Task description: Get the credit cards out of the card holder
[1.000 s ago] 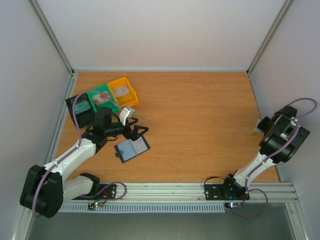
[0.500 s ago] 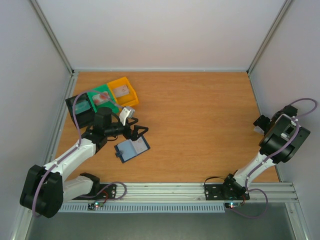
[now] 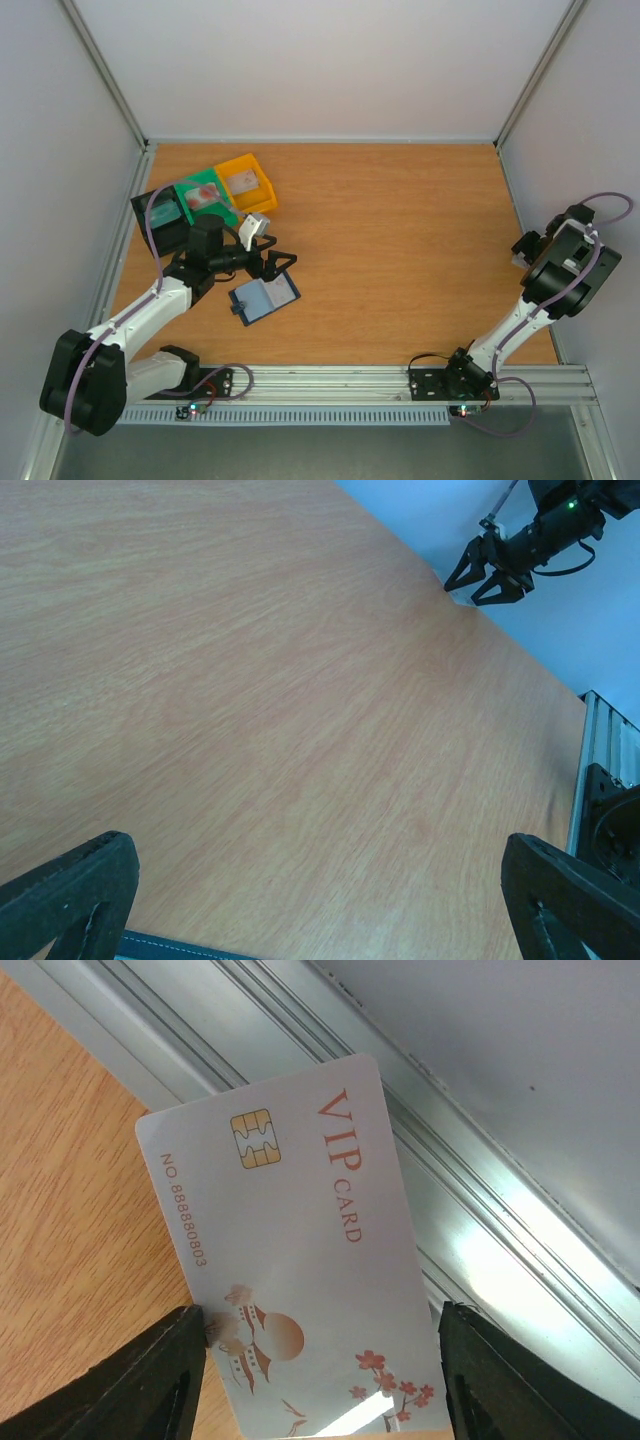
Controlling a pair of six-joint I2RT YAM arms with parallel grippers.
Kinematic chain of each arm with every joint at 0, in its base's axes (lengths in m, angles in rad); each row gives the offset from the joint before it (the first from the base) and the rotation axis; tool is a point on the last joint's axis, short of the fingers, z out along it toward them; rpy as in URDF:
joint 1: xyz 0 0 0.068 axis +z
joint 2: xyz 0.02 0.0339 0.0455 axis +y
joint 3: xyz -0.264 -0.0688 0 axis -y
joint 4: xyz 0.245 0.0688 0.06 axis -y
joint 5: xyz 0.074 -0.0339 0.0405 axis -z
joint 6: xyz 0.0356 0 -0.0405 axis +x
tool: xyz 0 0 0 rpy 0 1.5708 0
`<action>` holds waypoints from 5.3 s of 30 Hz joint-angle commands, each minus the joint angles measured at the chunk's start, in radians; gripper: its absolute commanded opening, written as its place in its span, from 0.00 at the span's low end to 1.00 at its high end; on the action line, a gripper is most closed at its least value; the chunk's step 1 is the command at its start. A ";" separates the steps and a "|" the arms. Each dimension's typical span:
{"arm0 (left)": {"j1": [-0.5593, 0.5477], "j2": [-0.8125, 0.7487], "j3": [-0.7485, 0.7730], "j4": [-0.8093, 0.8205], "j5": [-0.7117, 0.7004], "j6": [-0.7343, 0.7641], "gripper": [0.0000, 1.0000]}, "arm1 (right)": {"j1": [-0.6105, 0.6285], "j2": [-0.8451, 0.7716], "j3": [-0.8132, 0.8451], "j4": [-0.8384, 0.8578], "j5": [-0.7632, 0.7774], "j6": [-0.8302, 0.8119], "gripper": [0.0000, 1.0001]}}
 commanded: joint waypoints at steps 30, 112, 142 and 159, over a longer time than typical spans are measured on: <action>-0.004 -0.013 -0.017 0.037 0.014 0.011 1.00 | 0.005 -0.061 -0.065 0.028 0.383 0.123 0.72; -0.005 -0.011 -0.036 0.050 0.005 -0.001 0.99 | -0.147 -0.020 -0.109 0.180 0.064 0.194 0.53; -0.004 -0.010 -0.044 0.065 0.019 -0.008 0.99 | -0.003 -0.076 -0.090 0.017 0.470 0.131 0.86; -0.002 -0.007 -0.050 0.086 0.031 -0.010 1.00 | 0.137 -0.001 0.013 -0.034 0.616 -0.020 0.77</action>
